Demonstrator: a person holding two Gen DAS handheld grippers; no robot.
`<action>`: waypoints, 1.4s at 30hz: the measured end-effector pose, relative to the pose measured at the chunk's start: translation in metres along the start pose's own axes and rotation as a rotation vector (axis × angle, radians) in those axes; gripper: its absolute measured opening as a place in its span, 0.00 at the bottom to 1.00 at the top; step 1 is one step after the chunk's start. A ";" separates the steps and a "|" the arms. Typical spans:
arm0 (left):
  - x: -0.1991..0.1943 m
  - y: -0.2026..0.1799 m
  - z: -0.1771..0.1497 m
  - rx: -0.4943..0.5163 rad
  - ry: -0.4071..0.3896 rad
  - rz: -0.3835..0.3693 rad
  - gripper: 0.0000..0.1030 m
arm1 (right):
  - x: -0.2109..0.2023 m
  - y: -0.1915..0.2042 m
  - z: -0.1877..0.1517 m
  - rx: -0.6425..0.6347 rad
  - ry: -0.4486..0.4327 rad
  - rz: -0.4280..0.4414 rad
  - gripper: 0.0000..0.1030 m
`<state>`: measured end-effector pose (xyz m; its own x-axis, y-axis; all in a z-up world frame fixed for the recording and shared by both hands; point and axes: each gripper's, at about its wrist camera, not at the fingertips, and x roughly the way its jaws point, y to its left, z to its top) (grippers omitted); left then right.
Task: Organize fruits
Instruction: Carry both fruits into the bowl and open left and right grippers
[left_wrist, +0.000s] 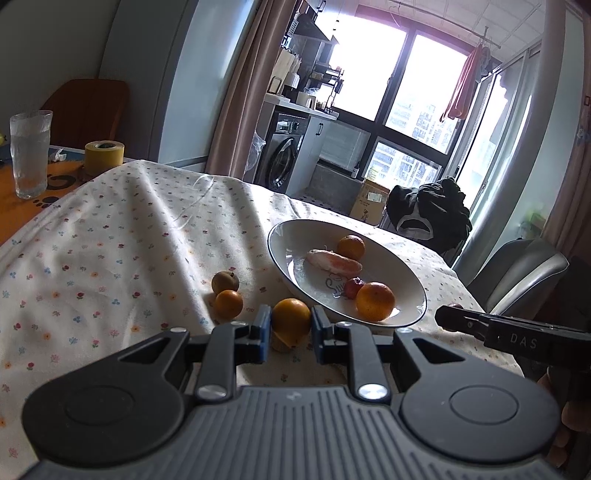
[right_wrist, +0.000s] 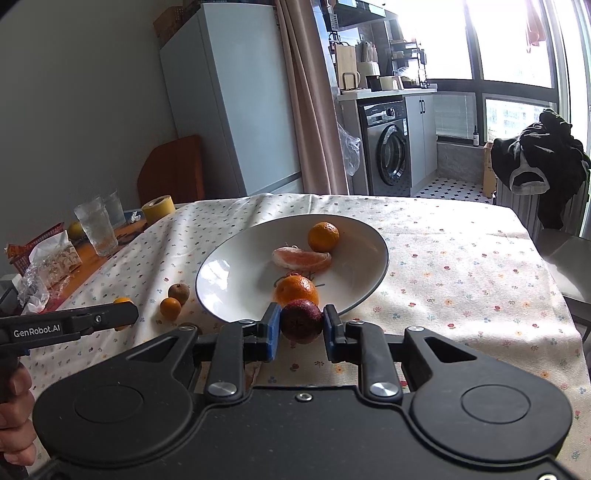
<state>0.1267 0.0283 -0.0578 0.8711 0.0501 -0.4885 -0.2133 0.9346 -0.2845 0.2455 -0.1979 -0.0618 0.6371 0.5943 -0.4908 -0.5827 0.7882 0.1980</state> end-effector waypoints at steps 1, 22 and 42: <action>0.001 -0.001 0.001 0.001 -0.001 0.000 0.21 | 0.000 0.000 0.001 0.000 -0.003 -0.001 0.22; 0.034 -0.024 0.021 0.037 0.000 -0.014 0.21 | 0.019 -0.021 0.011 0.038 -0.044 0.002 0.22; 0.082 -0.039 0.029 0.026 0.061 0.000 0.26 | 0.037 -0.034 0.018 0.081 -0.045 0.025 0.22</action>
<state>0.2188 0.0062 -0.0629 0.8422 0.0292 -0.5384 -0.2012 0.9434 -0.2635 0.2981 -0.2004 -0.0712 0.6461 0.6190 -0.4465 -0.5569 0.7824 0.2789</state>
